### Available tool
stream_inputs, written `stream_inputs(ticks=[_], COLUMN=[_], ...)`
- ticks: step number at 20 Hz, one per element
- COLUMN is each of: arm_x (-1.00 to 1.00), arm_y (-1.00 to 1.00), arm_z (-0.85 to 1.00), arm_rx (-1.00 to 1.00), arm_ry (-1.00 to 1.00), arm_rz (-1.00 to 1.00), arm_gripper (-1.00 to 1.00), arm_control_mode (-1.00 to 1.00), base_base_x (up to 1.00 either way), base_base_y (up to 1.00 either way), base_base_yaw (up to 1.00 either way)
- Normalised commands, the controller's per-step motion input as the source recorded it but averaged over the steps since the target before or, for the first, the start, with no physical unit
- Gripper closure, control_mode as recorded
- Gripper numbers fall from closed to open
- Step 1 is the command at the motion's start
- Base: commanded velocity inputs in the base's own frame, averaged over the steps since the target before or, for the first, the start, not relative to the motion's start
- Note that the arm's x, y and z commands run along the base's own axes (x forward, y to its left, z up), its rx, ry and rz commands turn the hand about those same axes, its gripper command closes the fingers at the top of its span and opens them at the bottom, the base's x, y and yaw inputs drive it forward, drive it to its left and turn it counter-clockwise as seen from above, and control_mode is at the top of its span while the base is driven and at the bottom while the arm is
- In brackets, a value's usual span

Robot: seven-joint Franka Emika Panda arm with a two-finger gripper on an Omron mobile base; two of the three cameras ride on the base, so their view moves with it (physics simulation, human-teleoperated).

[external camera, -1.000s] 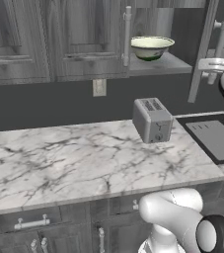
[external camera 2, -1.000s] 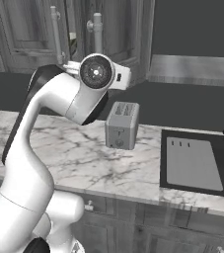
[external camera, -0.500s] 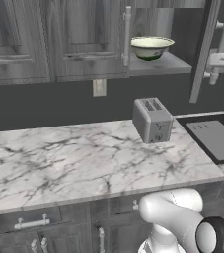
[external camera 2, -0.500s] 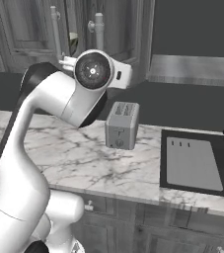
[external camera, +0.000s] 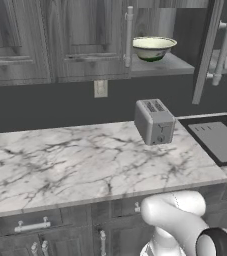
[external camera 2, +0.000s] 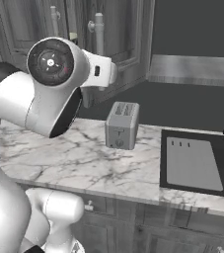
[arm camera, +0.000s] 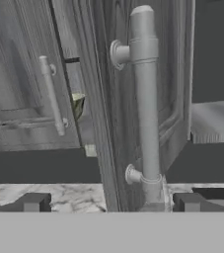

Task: Move the bowls from the cabinet to the plates on the dining table.

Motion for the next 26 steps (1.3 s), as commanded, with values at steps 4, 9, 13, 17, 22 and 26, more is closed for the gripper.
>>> stream_inputs(ticks=[4,9,13,17,22,26], arm_x=[-0.99,-0.85,-0.34,0.12,0.27,0.37], arm_y=[0.76,0.77,0.65,0.31,0.10,0.02], arm_z=[-0.35,-0.64,-0.39,0.00,0.01,0.00], arm_rx=[-0.29,-0.34,-0.42,-0.30,-0.29,-0.28], arm_ry=[0.09,0.12,-0.02,-0.19,-0.09,-0.03], arm_rz=[0.04,0.10,0.06,-0.02,-0.09,-0.16], arm_gripper=[-1.00,-1.00,-1.00,-1.00,-1.00,-1.00], arm_control_mode=[-1.00,-1.00,-1.00,-1.00,-1.00,-1.00], base_base_x=[0.00,0.00,0.00,0.00,0.00,0.00], base_base_y=[0.00,0.00,0.00,0.00,0.00,0.00], base_base_yaw=[0.00,0.00,0.00,0.00,0.00,0.00])
